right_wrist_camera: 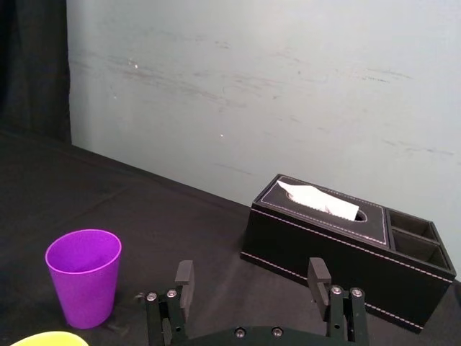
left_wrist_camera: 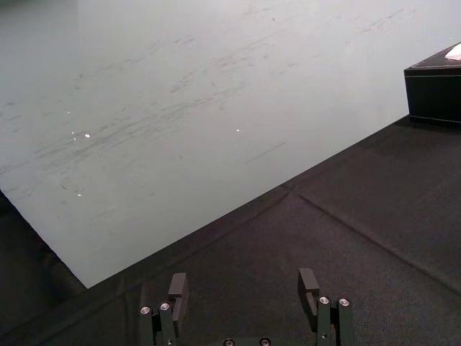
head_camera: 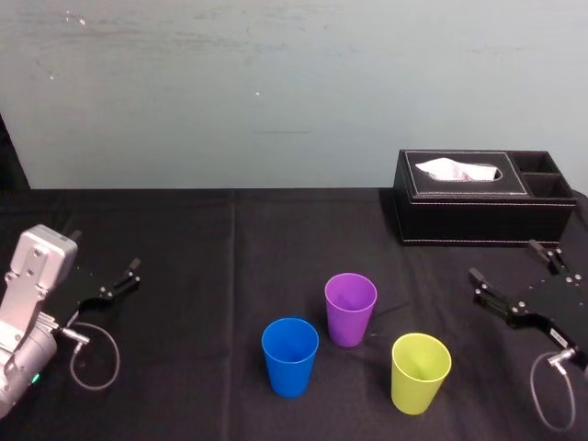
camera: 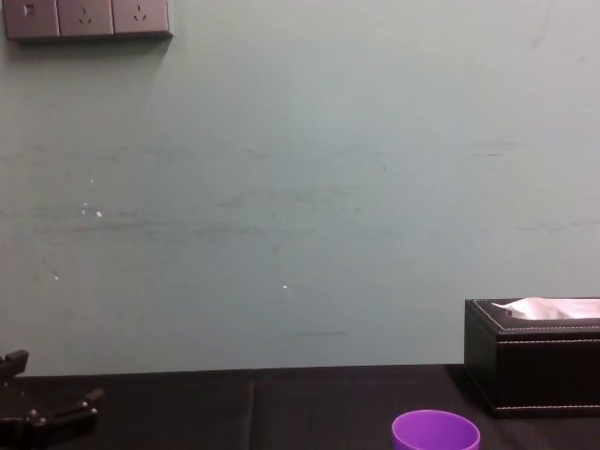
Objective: Stack the three plastic cups sequentially using one hand.
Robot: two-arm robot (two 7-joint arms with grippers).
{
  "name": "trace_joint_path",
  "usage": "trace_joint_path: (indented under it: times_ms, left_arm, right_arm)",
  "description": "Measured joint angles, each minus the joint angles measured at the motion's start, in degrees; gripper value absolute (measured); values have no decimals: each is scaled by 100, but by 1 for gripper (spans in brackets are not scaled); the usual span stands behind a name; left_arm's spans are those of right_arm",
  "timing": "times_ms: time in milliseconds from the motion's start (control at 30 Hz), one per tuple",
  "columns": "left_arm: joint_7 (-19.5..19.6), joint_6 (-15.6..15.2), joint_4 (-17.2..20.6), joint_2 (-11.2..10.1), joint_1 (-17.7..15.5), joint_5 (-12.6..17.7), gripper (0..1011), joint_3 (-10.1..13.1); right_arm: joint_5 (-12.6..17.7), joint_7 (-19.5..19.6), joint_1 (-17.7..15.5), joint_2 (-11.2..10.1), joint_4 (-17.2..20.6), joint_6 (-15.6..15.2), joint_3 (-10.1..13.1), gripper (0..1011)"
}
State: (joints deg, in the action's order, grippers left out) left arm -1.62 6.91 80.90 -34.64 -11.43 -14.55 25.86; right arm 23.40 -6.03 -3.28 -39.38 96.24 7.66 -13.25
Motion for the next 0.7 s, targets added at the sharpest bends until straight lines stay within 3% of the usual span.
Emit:
trace_joint_path:
  times_ms: [267, 700]
  left_arm:
    - [0, 0, 0, 0, 0, 0, 1000, 0]
    - [0, 0, 0, 0, 0, 0, 1000, 0]
  right_arm:
    - [125, -146, -291, -41, 148, -52, 216, 1003]
    - [186, -185, -1025, -160, 575, -442, 618, 1003]
